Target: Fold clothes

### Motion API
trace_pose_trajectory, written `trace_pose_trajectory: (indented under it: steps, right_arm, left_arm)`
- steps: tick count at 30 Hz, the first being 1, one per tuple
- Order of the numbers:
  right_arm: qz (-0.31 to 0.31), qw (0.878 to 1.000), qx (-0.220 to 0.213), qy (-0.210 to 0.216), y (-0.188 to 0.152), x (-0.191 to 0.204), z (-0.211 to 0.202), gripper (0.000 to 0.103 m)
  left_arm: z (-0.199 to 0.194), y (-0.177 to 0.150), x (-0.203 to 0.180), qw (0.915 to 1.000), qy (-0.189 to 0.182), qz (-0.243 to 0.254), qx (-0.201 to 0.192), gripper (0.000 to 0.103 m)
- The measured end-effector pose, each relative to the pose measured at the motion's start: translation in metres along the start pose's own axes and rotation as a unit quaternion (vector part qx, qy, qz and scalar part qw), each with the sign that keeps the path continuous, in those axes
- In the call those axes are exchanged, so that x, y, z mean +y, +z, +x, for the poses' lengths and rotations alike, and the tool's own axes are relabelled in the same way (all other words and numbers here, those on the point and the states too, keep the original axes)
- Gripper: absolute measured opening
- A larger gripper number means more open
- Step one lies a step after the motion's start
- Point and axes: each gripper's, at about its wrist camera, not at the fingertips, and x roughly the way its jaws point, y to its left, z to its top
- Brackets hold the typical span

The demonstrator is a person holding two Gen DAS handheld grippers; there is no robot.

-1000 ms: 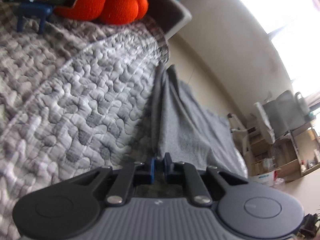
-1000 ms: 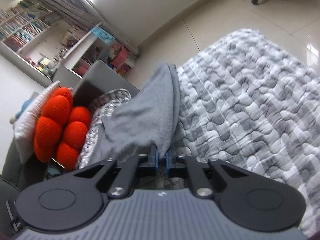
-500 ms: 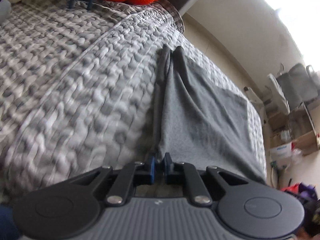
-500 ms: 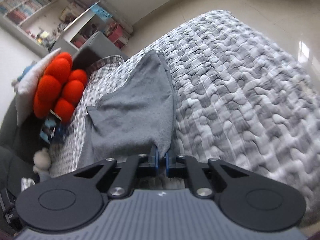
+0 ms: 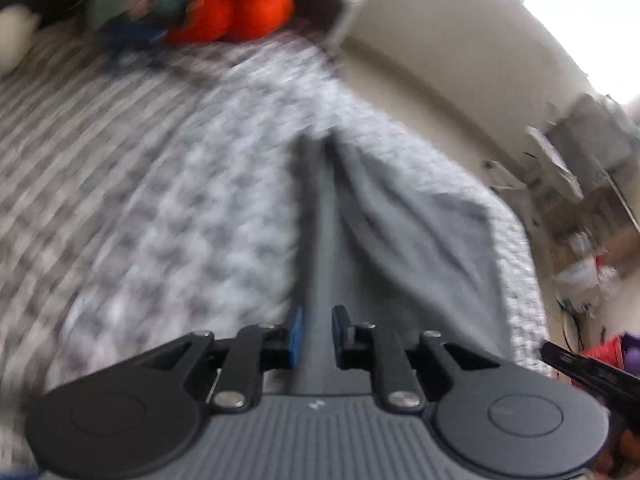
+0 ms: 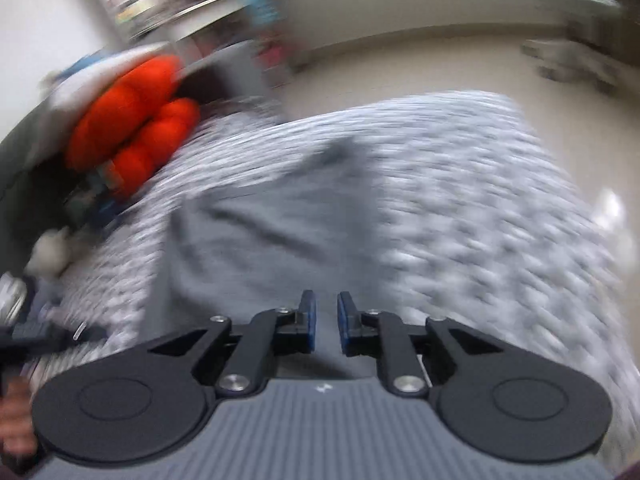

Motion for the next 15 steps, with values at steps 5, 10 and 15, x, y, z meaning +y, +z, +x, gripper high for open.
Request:
trace_pose_trajectory:
  steps: [5,10,15]
  right_arm:
    - [-0.066,0.993,0.052,0.089,0.029,0.027,0.057,0.018]
    - [-0.156,0.979,0.086,0.102,0.017,0.034,0.081,0.018]
    - [-0.187,0.975,0.045,0.109,0.005,0.027,0.052,0.018]
  left_arm:
    - [0.048,0.026,-0.046,0.9970,-0.045,0.060,0.020,0.025]
    - [0.094,0.017,-0.053,0.9938,-0.048,0.080,0.061,0.024]
    - [0.098,0.012,-0.042,0.9932,-0.059,0.087,0.051,0.023]
